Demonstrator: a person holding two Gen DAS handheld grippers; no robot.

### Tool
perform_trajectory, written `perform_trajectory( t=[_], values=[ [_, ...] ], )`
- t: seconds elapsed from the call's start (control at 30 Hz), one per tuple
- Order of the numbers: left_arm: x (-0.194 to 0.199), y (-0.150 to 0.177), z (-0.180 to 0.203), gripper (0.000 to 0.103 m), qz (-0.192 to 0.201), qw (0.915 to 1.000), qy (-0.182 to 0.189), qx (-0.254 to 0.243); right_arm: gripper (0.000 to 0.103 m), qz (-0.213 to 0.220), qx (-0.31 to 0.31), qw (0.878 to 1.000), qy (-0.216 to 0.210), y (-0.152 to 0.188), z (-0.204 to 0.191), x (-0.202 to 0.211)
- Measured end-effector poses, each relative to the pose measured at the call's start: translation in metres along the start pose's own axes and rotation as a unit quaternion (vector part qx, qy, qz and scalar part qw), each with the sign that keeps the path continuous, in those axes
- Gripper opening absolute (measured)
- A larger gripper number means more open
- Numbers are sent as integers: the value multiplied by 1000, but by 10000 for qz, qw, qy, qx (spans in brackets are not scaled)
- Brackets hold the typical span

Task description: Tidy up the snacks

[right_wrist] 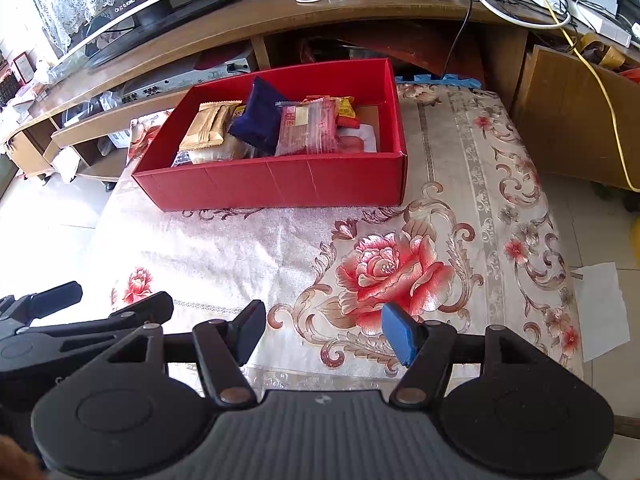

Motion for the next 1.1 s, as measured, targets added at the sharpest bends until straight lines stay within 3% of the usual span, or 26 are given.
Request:
perform_trajectory(
  t=[1.1],
  values=[
    [-6,6,2,100,-177,9998,-13,10,60,-124,58,9998,126,3,-1,-3]
  ],
)
Point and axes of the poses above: each gripper's, at about its wrist camera, not at the fingertips, and x roughly against the way its jaws point, z to its right, y to its underside, the point moved 4 cm from there along -x, roughly the way its jaws point, and after that the axes turned 12 degrees about -z, right-handed, at the moved point
